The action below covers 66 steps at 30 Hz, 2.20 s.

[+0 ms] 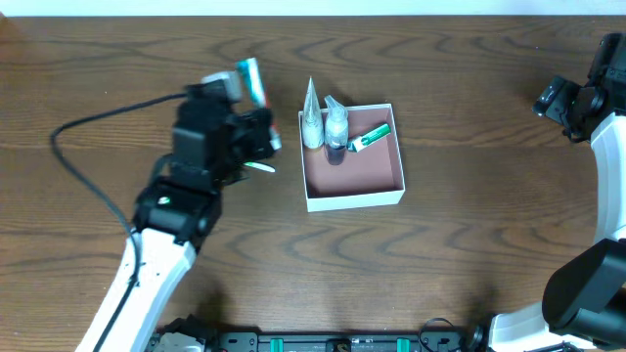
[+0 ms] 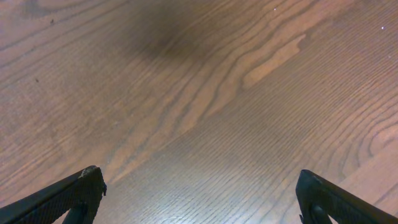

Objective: Pack container
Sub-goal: 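Carry the toothpaste into the box and open the left gripper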

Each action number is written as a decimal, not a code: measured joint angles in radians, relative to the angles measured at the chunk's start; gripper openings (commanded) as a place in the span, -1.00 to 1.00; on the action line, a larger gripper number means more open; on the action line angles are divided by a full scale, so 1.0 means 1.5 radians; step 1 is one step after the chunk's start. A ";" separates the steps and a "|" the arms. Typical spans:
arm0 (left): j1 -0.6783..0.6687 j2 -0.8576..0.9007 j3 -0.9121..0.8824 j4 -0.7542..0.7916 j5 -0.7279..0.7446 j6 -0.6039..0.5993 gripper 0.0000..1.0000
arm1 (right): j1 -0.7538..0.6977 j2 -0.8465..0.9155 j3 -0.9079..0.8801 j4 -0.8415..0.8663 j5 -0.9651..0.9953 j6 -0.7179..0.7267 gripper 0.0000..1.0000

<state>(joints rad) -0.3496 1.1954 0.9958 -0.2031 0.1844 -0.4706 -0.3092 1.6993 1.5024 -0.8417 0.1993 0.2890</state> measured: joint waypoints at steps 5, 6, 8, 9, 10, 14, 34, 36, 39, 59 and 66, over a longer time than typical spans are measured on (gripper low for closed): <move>-0.082 0.057 0.000 0.067 0.000 0.105 -0.72 | 0.000 0.000 0.000 0.000 0.000 0.000 0.99; -0.101 0.071 0.000 0.076 0.000 0.140 -0.73 | 0.000 0.000 0.000 0.000 0.000 0.000 0.99; -0.135 0.093 0.000 0.090 0.000 0.203 -0.71 | 0.000 0.000 0.000 0.000 0.000 0.000 0.99; -0.148 0.102 0.000 0.094 0.000 0.230 -0.72 | 0.000 0.000 0.000 0.000 0.000 0.000 0.99; -0.164 0.112 0.000 0.097 0.000 0.264 -0.73 | 0.000 0.000 0.000 0.000 0.000 0.000 0.98; -0.217 0.146 0.000 0.104 0.000 0.402 -0.72 | 0.000 0.000 0.000 0.000 0.000 0.000 0.98; -0.248 0.275 0.000 0.078 -0.168 0.818 0.40 | 0.000 0.000 0.000 0.000 0.000 0.000 0.99; -0.248 0.277 0.000 0.073 -0.174 0.829 0.98 | 0.000 0.000 0.000 0.001 0.000 0.000 0.99; -0.248 0.277 0.000 0.071 -0.179 0.839 0.96 | 0.000 0.000 0.000 0.001 0.000 0.000 0.98; -0.319 0.051 0.000 0.054 -0.181 0.722 0.96 | 0.000 0.000 0.000 0.000 0.000 0.000 0.98; -0.240 -0.032 0.002 -0.064 -0.304 0.482 0.96 | 0.000 0.000 0.000 0.001 0.000 0.000 0.99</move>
<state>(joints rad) -0.7097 1.1481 0.9989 -0.2989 -0.2710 0.2527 -0.3092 1.6993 1.5024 -0.8410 0.1993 0.2890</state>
